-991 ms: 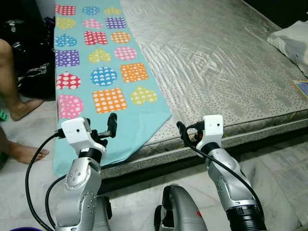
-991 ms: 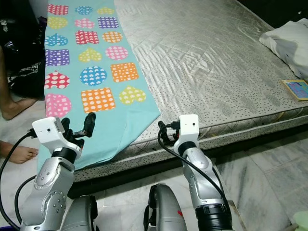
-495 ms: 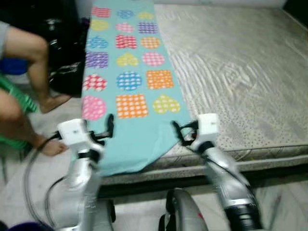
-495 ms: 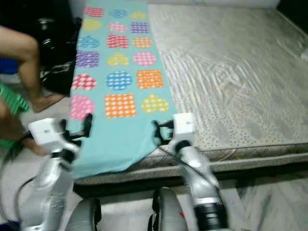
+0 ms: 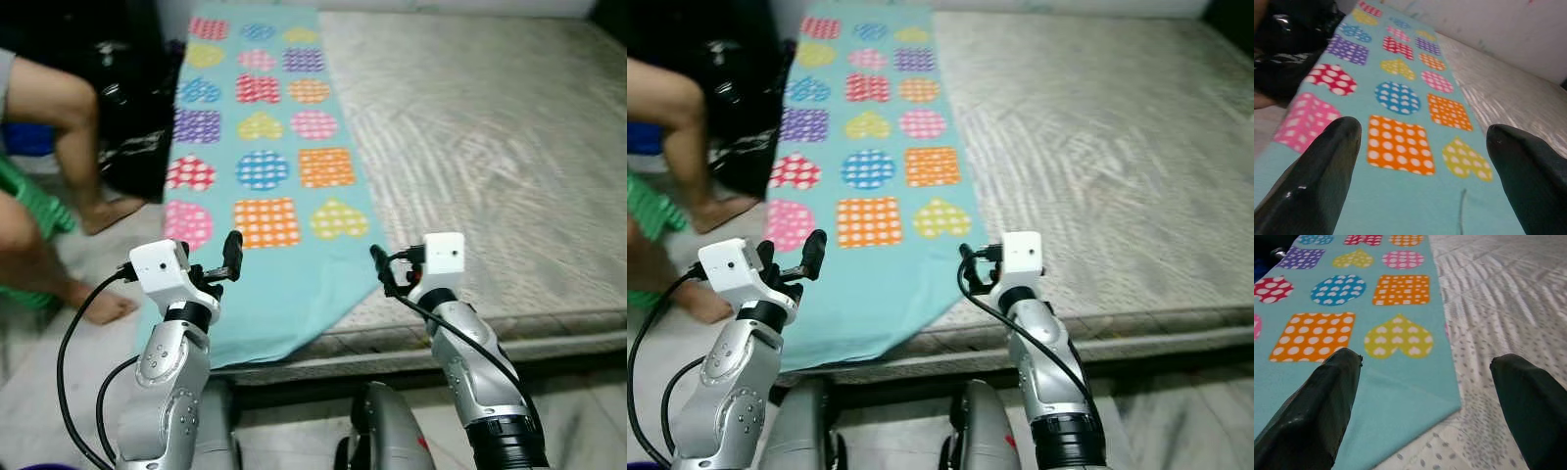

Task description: Clean up the room

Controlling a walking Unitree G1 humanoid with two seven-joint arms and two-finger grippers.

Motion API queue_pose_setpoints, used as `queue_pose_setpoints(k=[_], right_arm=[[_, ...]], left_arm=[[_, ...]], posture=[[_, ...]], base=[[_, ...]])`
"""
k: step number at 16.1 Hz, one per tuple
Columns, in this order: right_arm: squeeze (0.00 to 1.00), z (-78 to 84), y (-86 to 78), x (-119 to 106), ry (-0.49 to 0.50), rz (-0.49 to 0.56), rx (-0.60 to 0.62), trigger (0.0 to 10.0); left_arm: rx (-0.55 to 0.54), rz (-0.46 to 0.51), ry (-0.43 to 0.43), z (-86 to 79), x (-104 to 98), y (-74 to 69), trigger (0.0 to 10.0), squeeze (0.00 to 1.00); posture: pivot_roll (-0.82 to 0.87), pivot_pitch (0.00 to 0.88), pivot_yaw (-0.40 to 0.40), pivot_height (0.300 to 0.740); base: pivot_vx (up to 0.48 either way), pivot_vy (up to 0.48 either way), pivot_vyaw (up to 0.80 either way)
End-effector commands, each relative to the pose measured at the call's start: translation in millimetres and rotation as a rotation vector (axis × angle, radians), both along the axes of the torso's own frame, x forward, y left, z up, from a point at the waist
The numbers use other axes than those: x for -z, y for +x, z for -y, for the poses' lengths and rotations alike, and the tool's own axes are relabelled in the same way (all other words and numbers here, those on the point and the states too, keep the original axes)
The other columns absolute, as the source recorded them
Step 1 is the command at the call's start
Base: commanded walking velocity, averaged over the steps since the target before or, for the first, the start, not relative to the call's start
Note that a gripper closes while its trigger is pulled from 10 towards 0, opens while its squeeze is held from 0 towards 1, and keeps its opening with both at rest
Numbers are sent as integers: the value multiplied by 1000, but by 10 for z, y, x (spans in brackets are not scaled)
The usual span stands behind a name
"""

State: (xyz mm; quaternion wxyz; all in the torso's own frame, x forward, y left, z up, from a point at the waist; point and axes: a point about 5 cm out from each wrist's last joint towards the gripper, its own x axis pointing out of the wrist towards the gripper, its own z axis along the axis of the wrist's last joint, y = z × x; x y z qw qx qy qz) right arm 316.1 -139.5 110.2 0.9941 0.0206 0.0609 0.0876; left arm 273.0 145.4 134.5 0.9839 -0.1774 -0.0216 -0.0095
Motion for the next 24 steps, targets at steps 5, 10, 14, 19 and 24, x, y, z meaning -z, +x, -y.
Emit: queue_pose_setpoints(k=[5, 10, 14, 19, 24], right_arm=[[0, -20, -45, 68, 12, -23, -16, 10000], [0, -58, -23, 113, 1, -47, -53, 10000], [0, -228, 114, 113, -49, -34, -143, 10000], [0, -578, 314, 53, -41, 14, -248, 10000], [0, -998, 431, -52, 34, 22, -283, 10000]], left_arm=[[6, -15, -19, 50, 24, -28, 10000, 0], [-28, -20, 0, -2, 27, -44, 10000, 0], [-29, -30, 64, -100, 26, -138, 10000, 0], [10, -42, 159, -207, -19, -382, 10000, 0], [-40, -60, 187, -265, -113, -719, 10000, 0]], posture=[[-10, 190, -76, 564], [5, 195, -78, 534], [63, 222, -93, 534], [175, 261, -112, 534], [296, 316, -111, 534]], base=[[0, 0, 0], [0, 0, 0], [0, 0, 0], [0, 0, 0], [0, 0, 0]])
